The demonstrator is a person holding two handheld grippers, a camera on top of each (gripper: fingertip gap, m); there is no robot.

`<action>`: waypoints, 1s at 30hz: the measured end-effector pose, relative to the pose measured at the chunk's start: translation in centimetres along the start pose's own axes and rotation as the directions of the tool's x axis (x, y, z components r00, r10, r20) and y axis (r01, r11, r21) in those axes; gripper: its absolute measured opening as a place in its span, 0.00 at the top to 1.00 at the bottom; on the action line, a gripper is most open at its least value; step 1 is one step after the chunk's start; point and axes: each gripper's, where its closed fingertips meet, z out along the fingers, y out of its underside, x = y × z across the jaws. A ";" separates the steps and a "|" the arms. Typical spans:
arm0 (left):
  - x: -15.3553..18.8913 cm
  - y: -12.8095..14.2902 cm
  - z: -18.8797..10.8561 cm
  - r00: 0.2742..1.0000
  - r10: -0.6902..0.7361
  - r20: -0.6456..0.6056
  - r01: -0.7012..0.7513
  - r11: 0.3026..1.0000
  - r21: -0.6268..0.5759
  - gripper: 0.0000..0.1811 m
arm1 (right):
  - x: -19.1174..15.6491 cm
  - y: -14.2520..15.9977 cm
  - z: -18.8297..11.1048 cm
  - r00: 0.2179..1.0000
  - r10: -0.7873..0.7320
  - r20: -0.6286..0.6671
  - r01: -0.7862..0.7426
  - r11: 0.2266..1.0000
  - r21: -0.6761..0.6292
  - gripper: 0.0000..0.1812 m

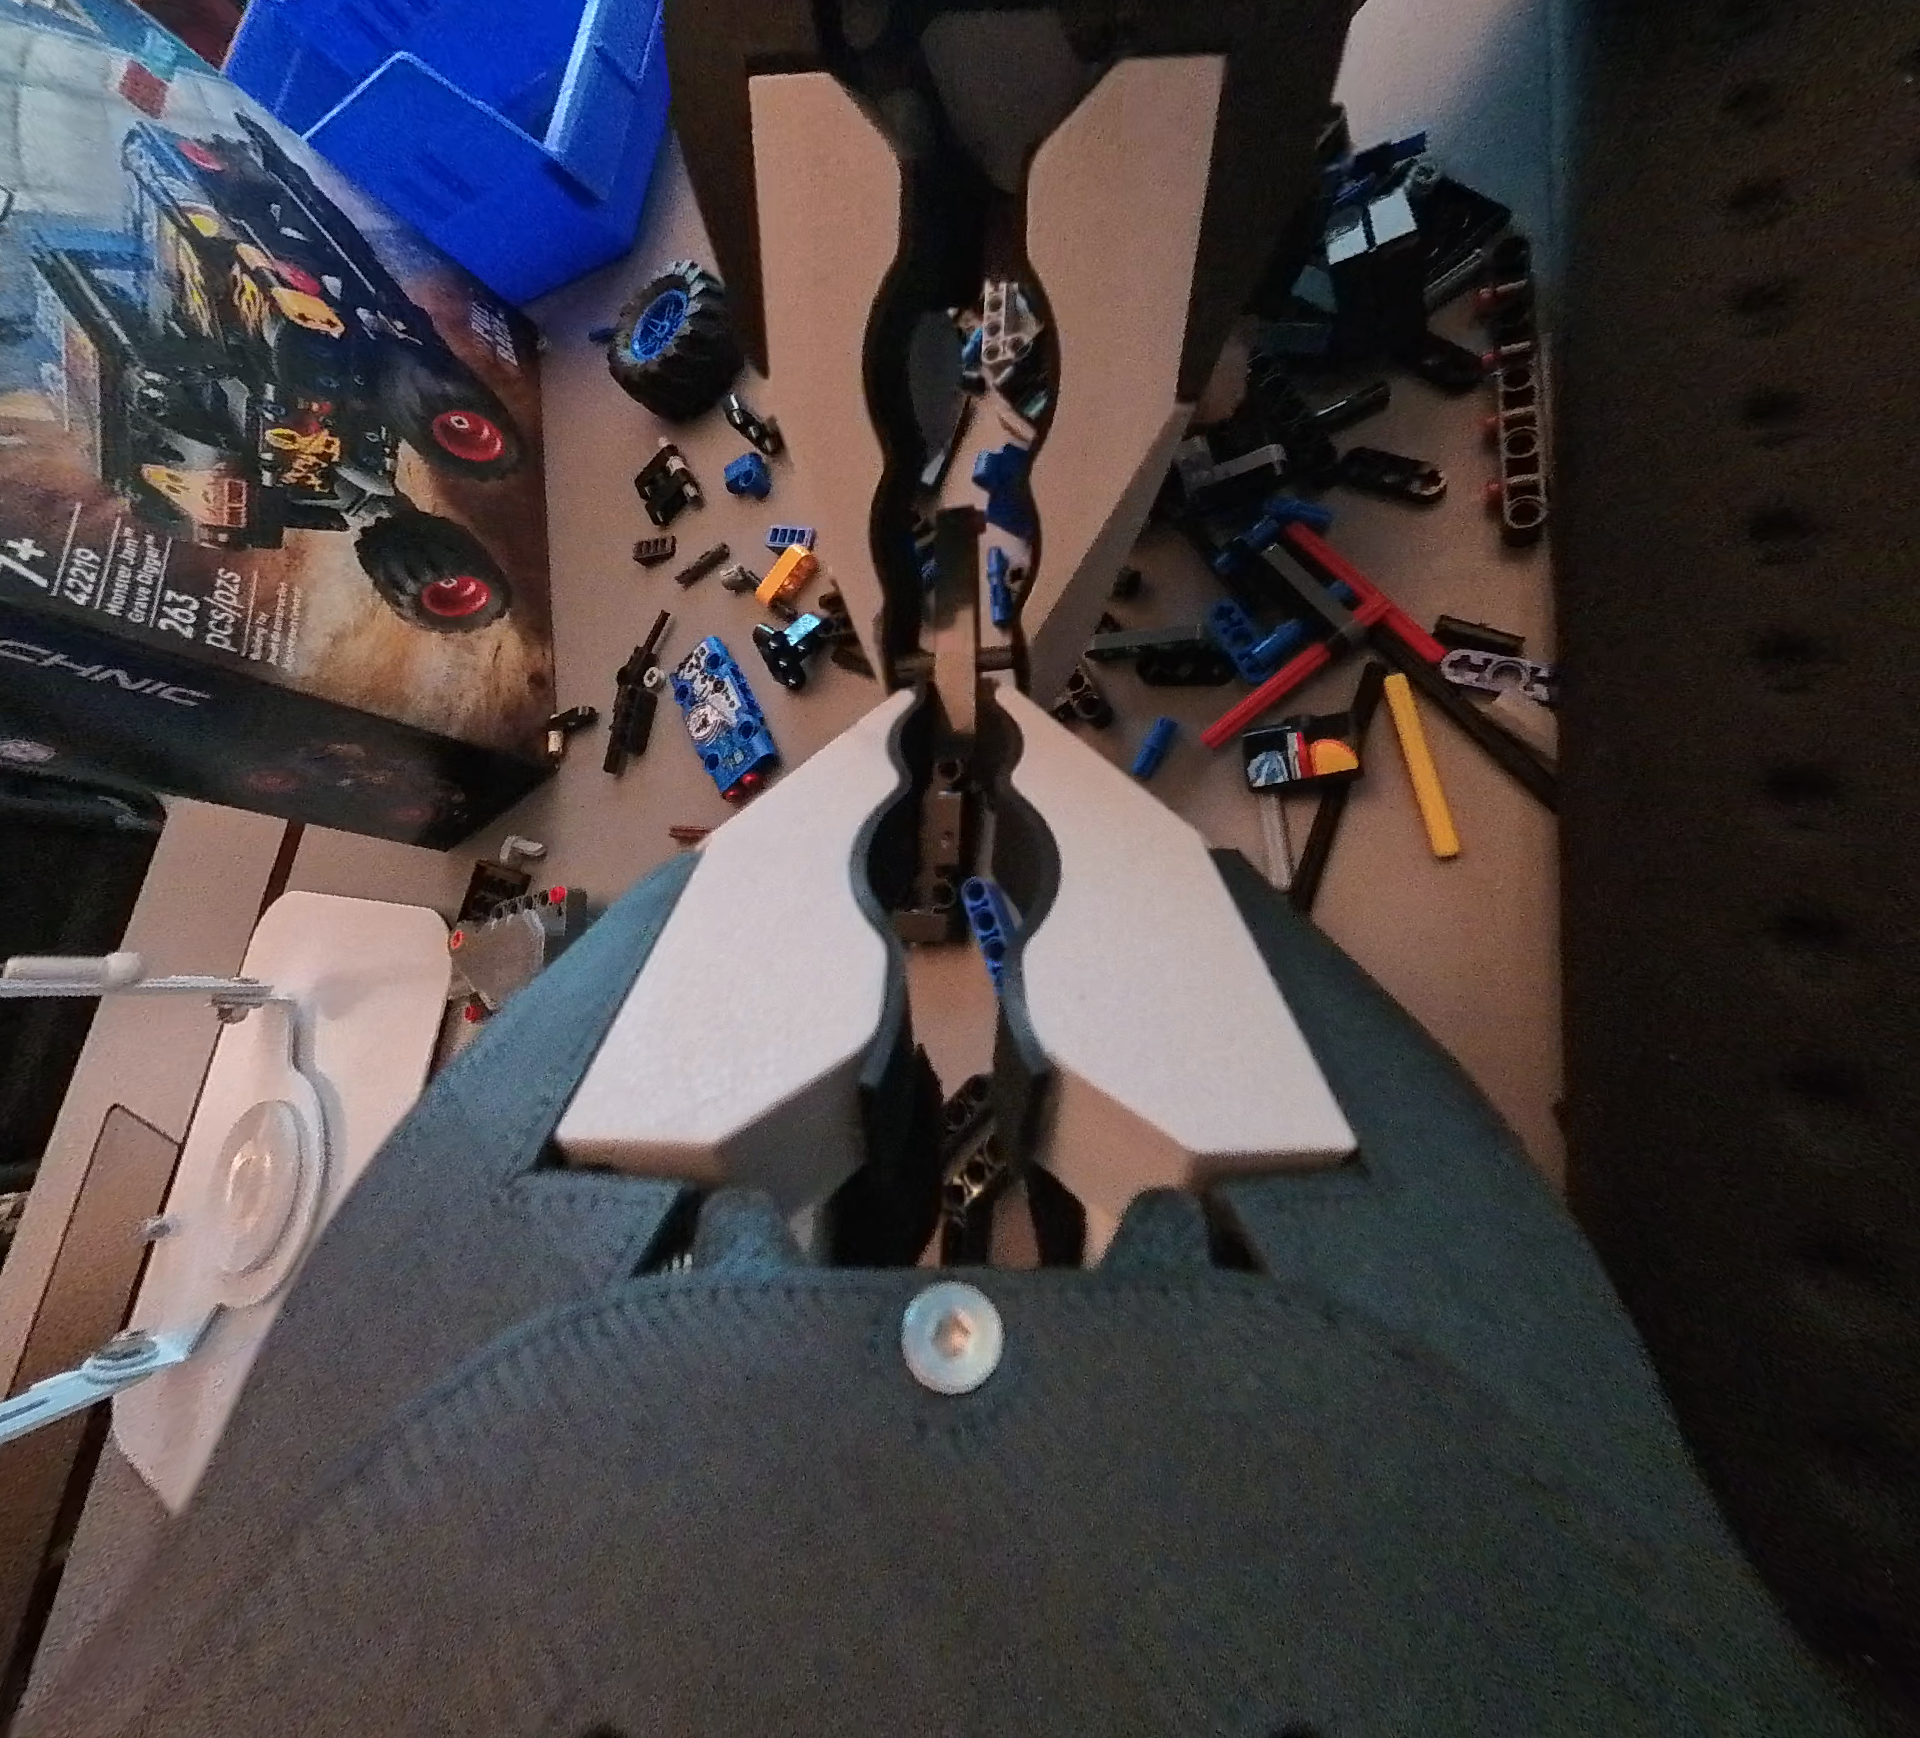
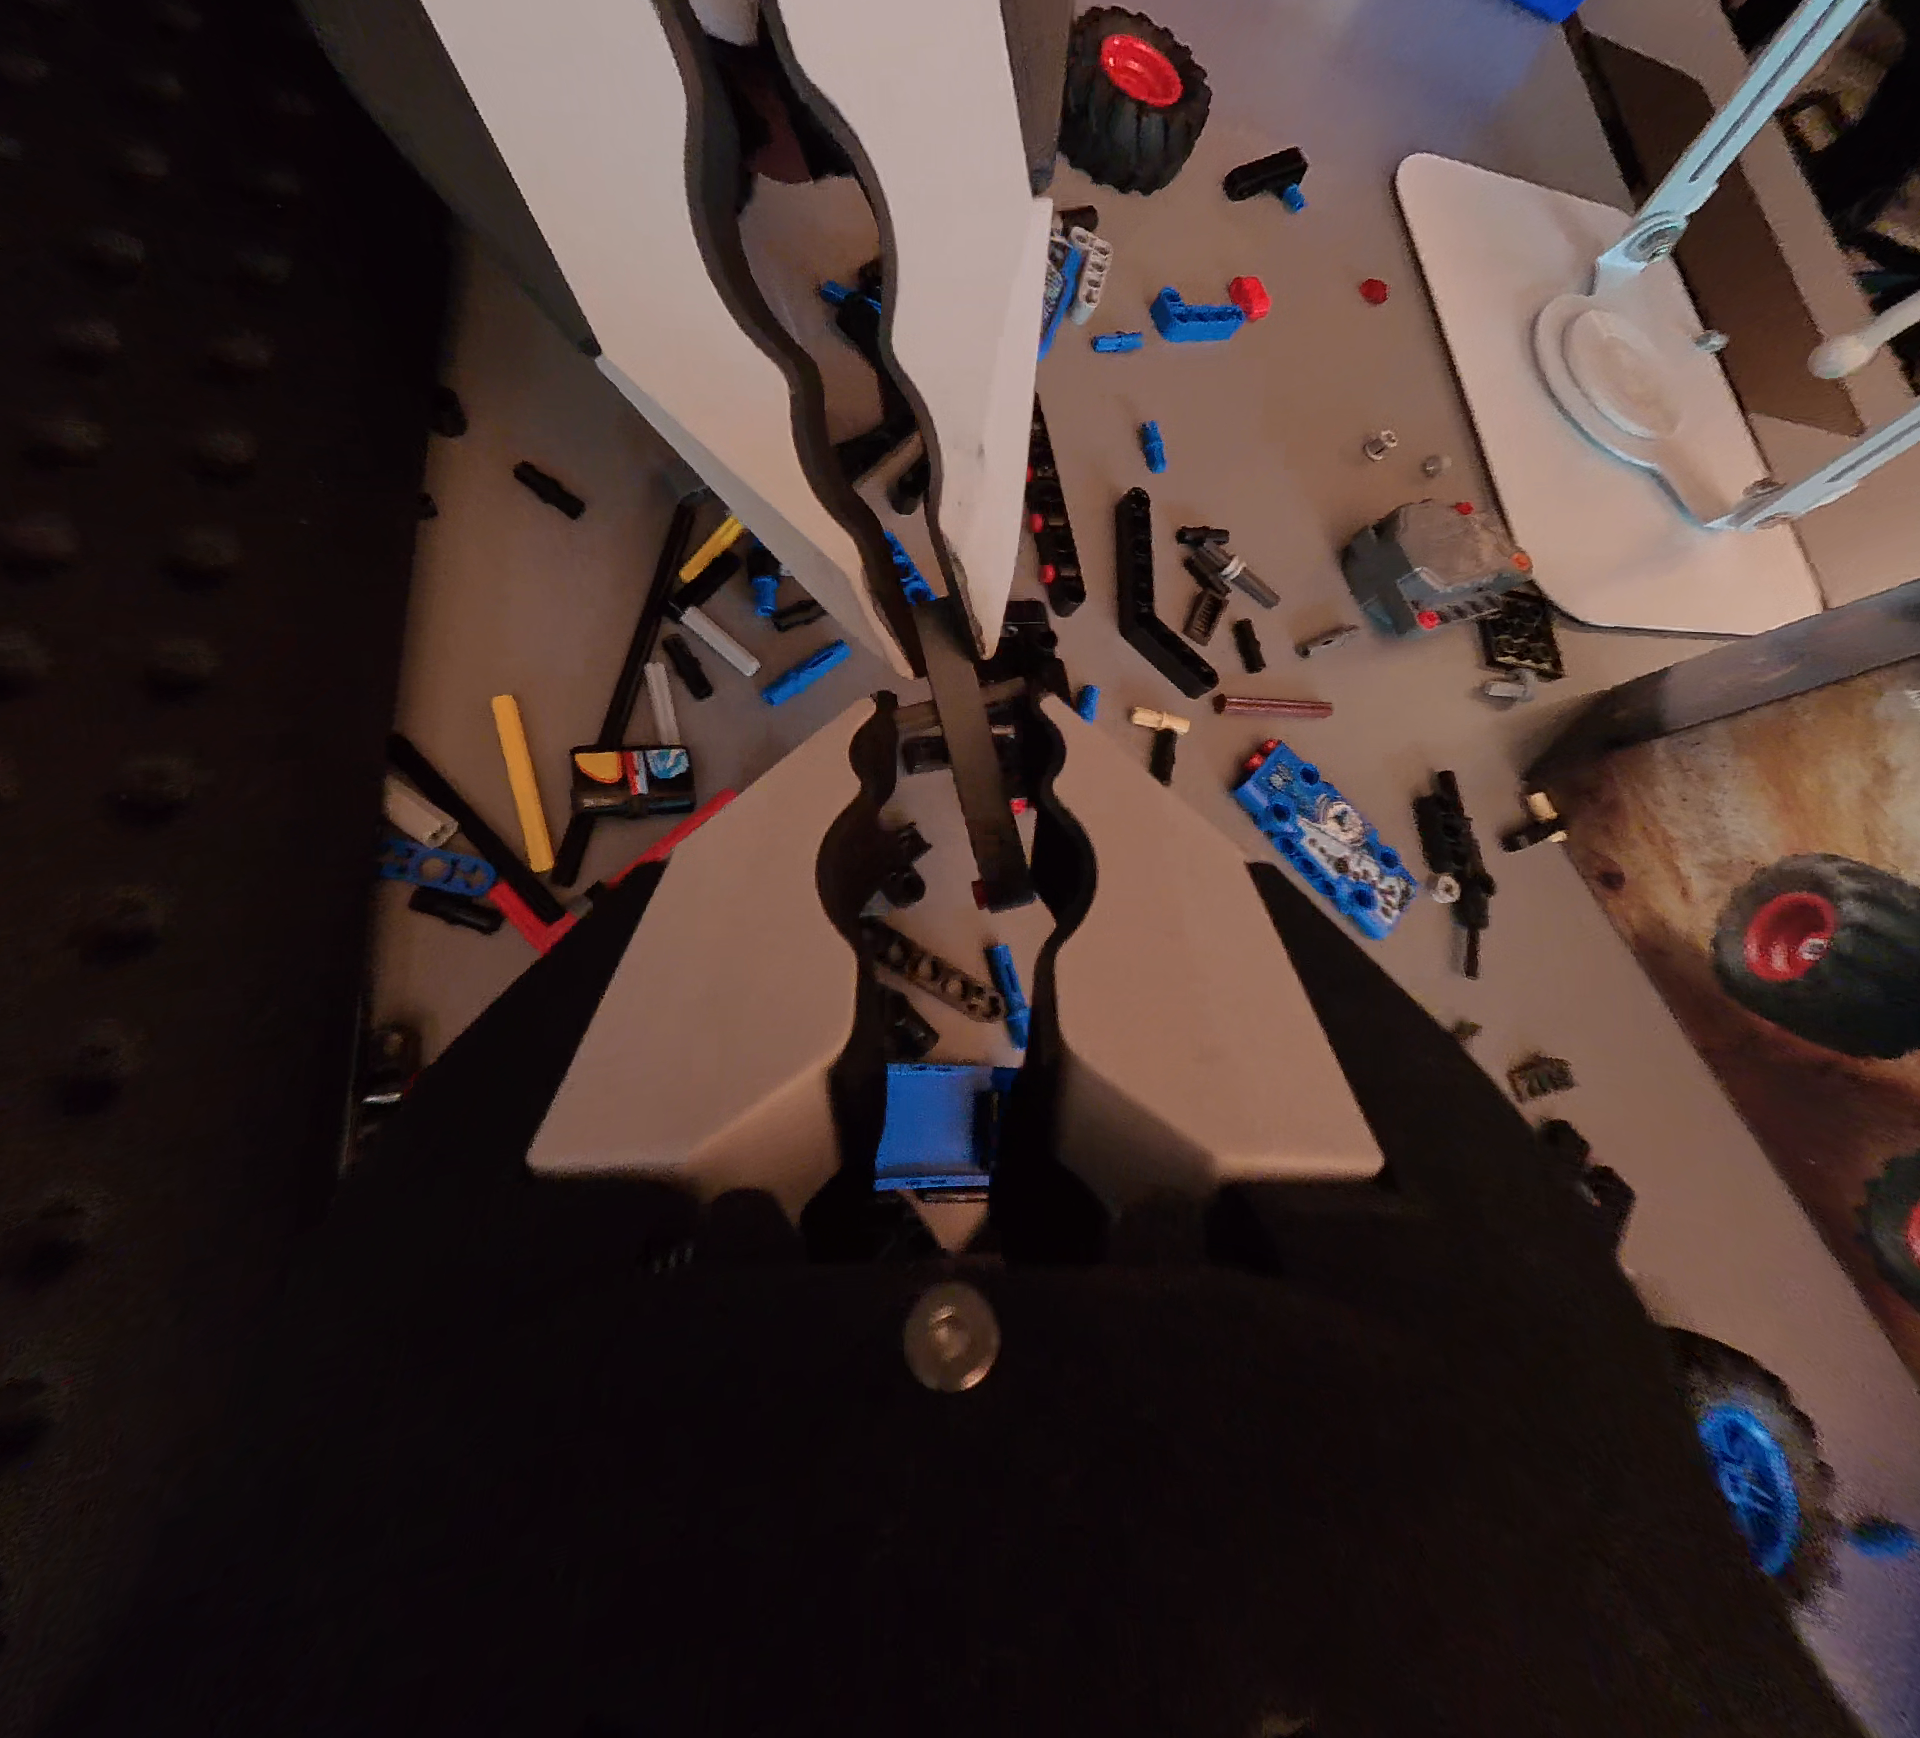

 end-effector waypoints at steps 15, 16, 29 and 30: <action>-0.5 -0.6 -0.1 0.998 0.020 0.054 -0.021 1.000 0.013 0.98 | 0.1 0.0 -0.5 0.997 0.071 0.015 -0.071 0.997 0.027 0.90; -0.4 -0.5 0.0 0.998 0.031 0.052 -0.031 0.999 0.005 0.98 | 0.0 0.2 -0.4 0.998 0.064 0.016 -0.064 0.998 0.015 0.90; 0.8 0.2 1.5 0.999 0.025 0.024 -0.025 0.999 -0.031 0.98 | -0.6 2.5 1.1 1.000 0.019 -0.001 -0.019 0.991 -0.133 0.97; 0.5 0.4 1.6 0.998 0.040 0.042 -0.038 0.998 -0.050 0.98 | -0.4 2.5 1.0 1.000 0.028 -0.008 -0.029 0.991 -0.132 0.97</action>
